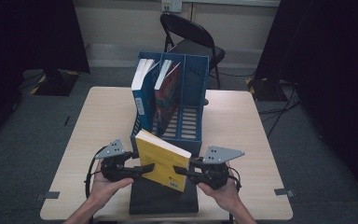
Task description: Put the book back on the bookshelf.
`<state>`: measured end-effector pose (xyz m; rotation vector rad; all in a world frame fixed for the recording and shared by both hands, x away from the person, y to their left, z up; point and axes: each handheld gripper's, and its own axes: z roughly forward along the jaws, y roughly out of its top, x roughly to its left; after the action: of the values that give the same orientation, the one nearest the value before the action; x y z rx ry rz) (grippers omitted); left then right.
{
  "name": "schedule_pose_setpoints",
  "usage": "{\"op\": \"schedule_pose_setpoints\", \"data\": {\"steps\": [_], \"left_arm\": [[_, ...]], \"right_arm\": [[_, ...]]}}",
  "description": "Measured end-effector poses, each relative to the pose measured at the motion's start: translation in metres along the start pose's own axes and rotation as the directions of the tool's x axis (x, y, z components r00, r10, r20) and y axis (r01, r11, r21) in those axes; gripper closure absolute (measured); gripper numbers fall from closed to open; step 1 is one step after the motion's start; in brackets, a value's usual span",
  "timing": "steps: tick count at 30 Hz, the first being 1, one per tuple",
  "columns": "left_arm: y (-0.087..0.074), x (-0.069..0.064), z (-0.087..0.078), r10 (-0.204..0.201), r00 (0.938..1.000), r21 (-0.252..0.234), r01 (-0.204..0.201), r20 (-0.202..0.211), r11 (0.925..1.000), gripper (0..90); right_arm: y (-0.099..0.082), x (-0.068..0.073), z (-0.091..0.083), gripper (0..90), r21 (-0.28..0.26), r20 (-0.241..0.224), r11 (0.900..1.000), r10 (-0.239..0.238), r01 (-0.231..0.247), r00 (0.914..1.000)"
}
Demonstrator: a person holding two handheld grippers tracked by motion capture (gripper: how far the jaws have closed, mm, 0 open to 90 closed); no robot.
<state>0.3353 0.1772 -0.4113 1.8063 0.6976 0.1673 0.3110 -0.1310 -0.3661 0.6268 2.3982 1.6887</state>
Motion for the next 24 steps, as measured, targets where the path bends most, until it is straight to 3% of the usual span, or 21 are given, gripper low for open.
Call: {"op": "schedule_pose_setpoints", "data": {"steps": [2,4,12,20,24], "left_arm": [[0.0,0.0,0.002,-0.013,0.9999,-0.002,0.013,-0.002,0.9999,30.2],[0.0,-0.001,0.002,0.012,0.9998,0.003,-0.012,-0.017,0.9999,31.7],[-0.002,-0.001,-0.002,0.003,0.9999,-0.002,-0.004,-0.016,1.0,36.6],[-0.004,-0.001,-0.006,0.002,0.9997,-0.001,-0.002,-0.024,1.0,43.7],[-0.004,-0.002,-0.007,0.002,0.9997,0.0,-0.002,-0.025,1.0,43.9]], "right_arm": [[0.0,0.0,0.001,71.6,-0.002,-0.001,1.0,0.007,-0.007,1.0],[0.0,0.0,0.002,70.8,-0.002,0.006,0.9999,0.011,-0.011,0.9999],[0.0,0.003,0.017,70.0,0.016,0.017,0.9999,0.006,-0.007,0.9998],[0.014,0.01,0.015,70.3,-0.044,0.043,0.999,-0.008,0.01,0.9991],[0.012,0.01,0.026,71.2,-0.022,0.048,0.9997,-0.007,0.008,0.9988]]}}
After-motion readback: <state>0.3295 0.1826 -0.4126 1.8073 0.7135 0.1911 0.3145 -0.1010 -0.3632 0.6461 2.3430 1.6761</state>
